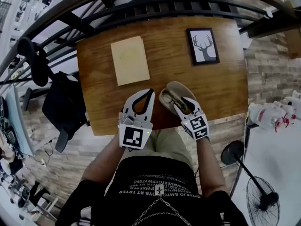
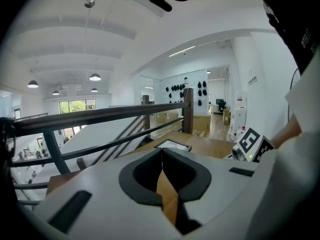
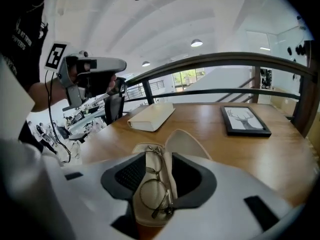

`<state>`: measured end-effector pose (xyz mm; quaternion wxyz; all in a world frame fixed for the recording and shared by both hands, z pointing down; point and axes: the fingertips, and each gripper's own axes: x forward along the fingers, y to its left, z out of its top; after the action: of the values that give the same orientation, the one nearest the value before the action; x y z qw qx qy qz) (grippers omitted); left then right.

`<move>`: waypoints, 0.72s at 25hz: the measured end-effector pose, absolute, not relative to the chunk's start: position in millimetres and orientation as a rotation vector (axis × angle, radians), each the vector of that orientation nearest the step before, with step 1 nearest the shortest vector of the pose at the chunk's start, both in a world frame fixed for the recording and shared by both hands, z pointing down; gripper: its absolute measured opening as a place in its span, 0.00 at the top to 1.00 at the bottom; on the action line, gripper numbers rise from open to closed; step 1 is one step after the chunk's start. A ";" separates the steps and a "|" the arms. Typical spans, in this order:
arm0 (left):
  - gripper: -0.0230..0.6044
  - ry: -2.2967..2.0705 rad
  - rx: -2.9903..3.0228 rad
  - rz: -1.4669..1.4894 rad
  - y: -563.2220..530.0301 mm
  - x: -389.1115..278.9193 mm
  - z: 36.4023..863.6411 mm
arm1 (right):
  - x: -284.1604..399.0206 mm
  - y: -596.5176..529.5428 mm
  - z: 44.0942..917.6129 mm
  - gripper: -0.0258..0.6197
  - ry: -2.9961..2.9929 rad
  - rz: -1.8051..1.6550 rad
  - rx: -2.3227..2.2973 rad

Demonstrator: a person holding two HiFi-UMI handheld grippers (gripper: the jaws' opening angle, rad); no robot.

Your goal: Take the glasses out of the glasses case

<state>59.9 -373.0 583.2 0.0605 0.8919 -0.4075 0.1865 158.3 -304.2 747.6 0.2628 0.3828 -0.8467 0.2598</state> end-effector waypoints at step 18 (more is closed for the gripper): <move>0.92 -1.168 2.691 0.578 -340.4 63.3 579.0 | 152.0 -304.2 802.9 0.89 -2.099 0.742 0.935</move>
<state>63.3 -340.4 579.0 0.0760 0.8974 -0.3896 0.1927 152.0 -304.2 802.9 0.3555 0.3620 -0.8125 0.2872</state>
